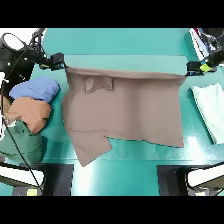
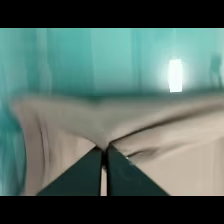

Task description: Fold the shirts.

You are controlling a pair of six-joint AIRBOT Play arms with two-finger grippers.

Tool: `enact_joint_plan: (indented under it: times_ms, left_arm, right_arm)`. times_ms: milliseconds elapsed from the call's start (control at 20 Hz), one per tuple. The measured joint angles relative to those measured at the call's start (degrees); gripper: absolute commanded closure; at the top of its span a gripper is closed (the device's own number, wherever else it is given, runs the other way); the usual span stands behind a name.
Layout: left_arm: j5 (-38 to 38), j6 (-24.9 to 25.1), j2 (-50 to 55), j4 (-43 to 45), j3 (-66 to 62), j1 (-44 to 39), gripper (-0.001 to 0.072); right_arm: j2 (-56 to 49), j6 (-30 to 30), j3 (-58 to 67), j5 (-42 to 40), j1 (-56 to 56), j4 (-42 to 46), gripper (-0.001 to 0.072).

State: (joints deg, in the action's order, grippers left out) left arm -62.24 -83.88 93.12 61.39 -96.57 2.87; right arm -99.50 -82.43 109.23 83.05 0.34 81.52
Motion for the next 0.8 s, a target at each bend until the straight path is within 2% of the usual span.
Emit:
enact_joint_plan:
  times_ms: [150, 300, 550, 750, 800]
  left_arm:
    - [3.48, 0.66, 1.46, 0.00, -2.82, 0.63, 0.0683]
    - [-0.04, 2.32, 2.01, 0.72, -4.55, 0.98, 0.0683]
    - [-9.64, 3.43, 2.27, 2.60, -0.11, 0.74, 0.0683]
    - [-10.12, 3.78, 2.32, 3.08, 7.80, 0.02, 0.0666]
    - [-9.57, 3.74, 2.32, 3.06, 9.35, -0.09, 0.0403]
  right_arm:
    - [-2.91, -0.11, 5.29, -1.05, -0.15, -0.28, 0.0698]
    - [-1.36, -0.11, 2.73, -0.87, -0.87, -1.03, 0.0698]
    - [6.45, -0.07, -13.55, -3.67, -1.57, -1.70, 0.0696]
    - [11.17, -0.07, -26.01, -8.48, -1.68, -4.07, 0.0693]
    - [11.89, -0.07, -28.26, -9.70, -1.70, -5.22, 0.0628]
